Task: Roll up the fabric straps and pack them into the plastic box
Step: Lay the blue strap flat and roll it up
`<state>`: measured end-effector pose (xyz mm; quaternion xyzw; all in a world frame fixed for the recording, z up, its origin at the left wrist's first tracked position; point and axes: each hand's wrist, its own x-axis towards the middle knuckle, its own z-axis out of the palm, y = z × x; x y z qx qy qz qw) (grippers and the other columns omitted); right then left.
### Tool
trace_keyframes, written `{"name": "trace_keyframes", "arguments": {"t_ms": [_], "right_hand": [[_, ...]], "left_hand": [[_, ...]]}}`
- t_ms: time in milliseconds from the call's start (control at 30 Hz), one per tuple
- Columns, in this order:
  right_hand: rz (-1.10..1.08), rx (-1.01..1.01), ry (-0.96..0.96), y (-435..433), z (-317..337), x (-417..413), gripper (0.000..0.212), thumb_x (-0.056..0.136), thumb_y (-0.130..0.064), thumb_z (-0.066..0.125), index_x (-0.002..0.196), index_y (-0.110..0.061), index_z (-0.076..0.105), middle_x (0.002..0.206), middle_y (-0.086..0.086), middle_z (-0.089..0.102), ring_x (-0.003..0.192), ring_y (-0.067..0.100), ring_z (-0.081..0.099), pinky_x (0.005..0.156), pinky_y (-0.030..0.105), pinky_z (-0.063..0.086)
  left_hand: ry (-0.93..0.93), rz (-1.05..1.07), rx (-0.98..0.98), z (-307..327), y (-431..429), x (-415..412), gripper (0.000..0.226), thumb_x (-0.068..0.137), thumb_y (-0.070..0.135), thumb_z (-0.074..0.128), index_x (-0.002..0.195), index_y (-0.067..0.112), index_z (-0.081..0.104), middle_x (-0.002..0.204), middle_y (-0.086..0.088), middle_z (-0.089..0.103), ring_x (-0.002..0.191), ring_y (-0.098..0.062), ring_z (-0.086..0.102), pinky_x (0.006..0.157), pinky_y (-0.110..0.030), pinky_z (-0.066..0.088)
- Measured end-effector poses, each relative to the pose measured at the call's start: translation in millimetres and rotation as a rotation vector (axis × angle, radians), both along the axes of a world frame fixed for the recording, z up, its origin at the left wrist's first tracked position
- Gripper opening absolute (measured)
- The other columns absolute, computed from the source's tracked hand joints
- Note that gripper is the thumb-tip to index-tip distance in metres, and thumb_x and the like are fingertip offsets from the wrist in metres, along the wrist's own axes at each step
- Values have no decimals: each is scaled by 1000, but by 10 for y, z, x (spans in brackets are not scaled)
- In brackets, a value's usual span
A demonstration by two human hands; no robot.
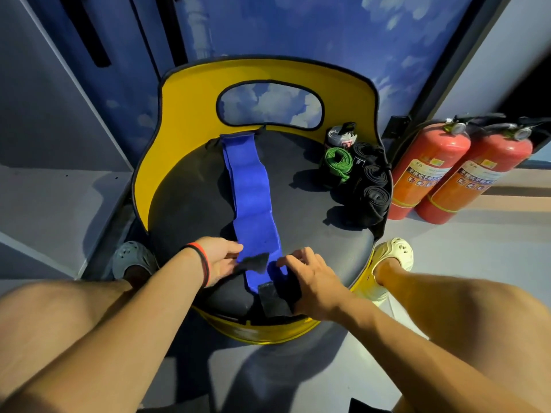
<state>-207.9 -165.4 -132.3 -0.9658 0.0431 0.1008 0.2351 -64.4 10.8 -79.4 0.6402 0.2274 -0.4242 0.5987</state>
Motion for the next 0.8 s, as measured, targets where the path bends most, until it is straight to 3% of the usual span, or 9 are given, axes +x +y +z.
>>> {"name": "trace_keyframes", "arguments": {"t_ms": [67, 133, 300, 367, 500, 533, 633, 700, 800], "right_hand": [[-32, 162, 9, -101, -7, 28, 84, 64, -22, 91, 139, -26, 53, 124, -1, 41, 108, 20, 45, 88, 17, 46], [-102, 279, 36, -182, 44, 32, 76, 69, -7, 84, 138, -22, 57, 117, -5, 42, 104, 14, 47, 81, 2, 38], [-310, 435, 53, -207, 111, -3, 41, 83, 2, 66, 114, -23, 73, 105, -5, 65, 94, 16, 64, 80, 23, 54], [-355, 484, 83, -207, 100, -12, 31, 88, -3, 66, 106, -26, 73, 102, -5, 71, 93, 16, 67, 76, 20, 53], [-413, 481, 65, -176, 98, 1, 18, 93, -16, 65, 106, -22, 76, 94, -6, 73, 83, 11, 68, 71, 20, 56], [-439, 504, 51, -165, 95, 12, 17, 95, -19, 65, 107, -21, 76, 91, -7, 73, 81, 11, 69, 74, 25, 60], [-505, 571, 53, -88, 106, 35, 17, 96, -25, 69, 107, -16, 76, 87, -2, 76, 74, 14, 74, 77, 34, 63], [-544, 584, 50, -40, 98, 55, 16, 92, -28, 75, 103, -15, 76, 86, 0, 77, 70, 14, 75, 77, 38, 64], [-586, 537, 72, 7, 95, 91, 21, 84, -35, 82, 96, -19, 73, 85, -1, 76, 67, 13, 74, 74, 34, 64]], "left_hand": [[-86, -32, 74, -39, -41, -56, 8, 98, 0, 58, 95, 1, 65, 69, -8, 74, 74, -20, 68, 56, -29, 55], [-170, -42, 142, -53, -72, -128, 6, 95, -1, 63, 92, 3, 67, 74, -9, 72, 74, -18, 66, 59, -27, 53], [-284, -34, 212, -58, -82, -233, 18, 92, -5, 65, 77, 4, 63, 76, -11, 62, 64, -17, 58, 42, -15, 49], [-304, -49, 220, -63, -66, -232, 23, 89, -10, 66, 69, 1, 62, 79, -15, 62, 65, -22, 59, 47, -18, 53], [-370, -150, 298, -77, -51, -196, 21, 86, -9, 69, 68, 0, 64, 78, -16, 67, 80, -31, 68, 78, -37, 62], [-370, -179, 293, -76, -54, -186, 19, 86, -9, 68, 70, 0, 64, 77, -15, 67, 82, -31, 68, 78, -37, 61], [-358, -263, 275, -48, -67, -223, 17, 91, -10, 62, 76, -1, 60, 75, -16, 61, 70, -28, 63, 57, -22, 57], [-458, -334, 348, -76, -72, -260, 16, 92, -5, 64, 76, -4, 65, 74, -17, 66, 66, -25, 66, 64, -25, 60], [-615, -406, 462, -123, -79, -293, 15, 88, 2, 71, 74, 5, 74, 72, -13, 73, 71, -23, 74, 75, -39, 64]]}}
